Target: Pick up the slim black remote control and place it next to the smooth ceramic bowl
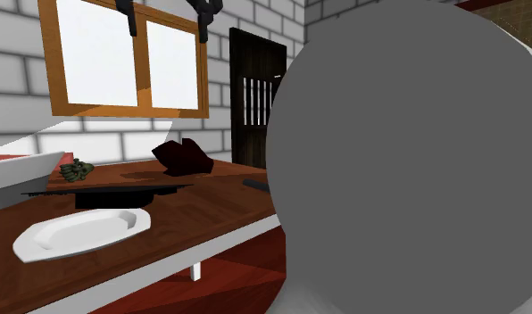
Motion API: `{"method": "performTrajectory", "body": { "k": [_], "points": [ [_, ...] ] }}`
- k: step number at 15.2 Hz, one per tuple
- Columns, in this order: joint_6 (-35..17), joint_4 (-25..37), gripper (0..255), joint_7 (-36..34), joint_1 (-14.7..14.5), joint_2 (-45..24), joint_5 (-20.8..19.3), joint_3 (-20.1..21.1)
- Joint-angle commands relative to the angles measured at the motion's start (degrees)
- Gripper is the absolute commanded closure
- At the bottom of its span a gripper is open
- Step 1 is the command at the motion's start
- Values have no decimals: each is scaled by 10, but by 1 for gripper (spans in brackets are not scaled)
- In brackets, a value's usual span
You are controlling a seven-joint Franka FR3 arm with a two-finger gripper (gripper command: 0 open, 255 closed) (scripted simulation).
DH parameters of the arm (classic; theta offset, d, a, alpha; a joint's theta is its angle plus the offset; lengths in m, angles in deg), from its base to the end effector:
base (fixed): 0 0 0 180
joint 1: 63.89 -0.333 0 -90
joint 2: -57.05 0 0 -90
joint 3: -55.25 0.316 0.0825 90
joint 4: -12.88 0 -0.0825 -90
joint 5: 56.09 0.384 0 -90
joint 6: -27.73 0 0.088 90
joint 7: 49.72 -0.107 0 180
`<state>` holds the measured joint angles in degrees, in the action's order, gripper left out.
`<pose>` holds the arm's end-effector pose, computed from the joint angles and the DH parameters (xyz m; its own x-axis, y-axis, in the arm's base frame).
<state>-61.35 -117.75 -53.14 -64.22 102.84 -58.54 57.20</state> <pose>0.3016 0.0115 0.6290 0.9966 -0.0290 0.0775 -0.0339 -0.9975 0.0624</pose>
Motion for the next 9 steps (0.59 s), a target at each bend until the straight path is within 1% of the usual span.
{"method": "performTrajectory", "body": {
  "k": [1, 9],
  "points": [
    [0, 0, 0, 0, 0, 0, 0, 0],
    [-102, -30, 0, 102, 15, -78, -34, -92]
  ]
}}
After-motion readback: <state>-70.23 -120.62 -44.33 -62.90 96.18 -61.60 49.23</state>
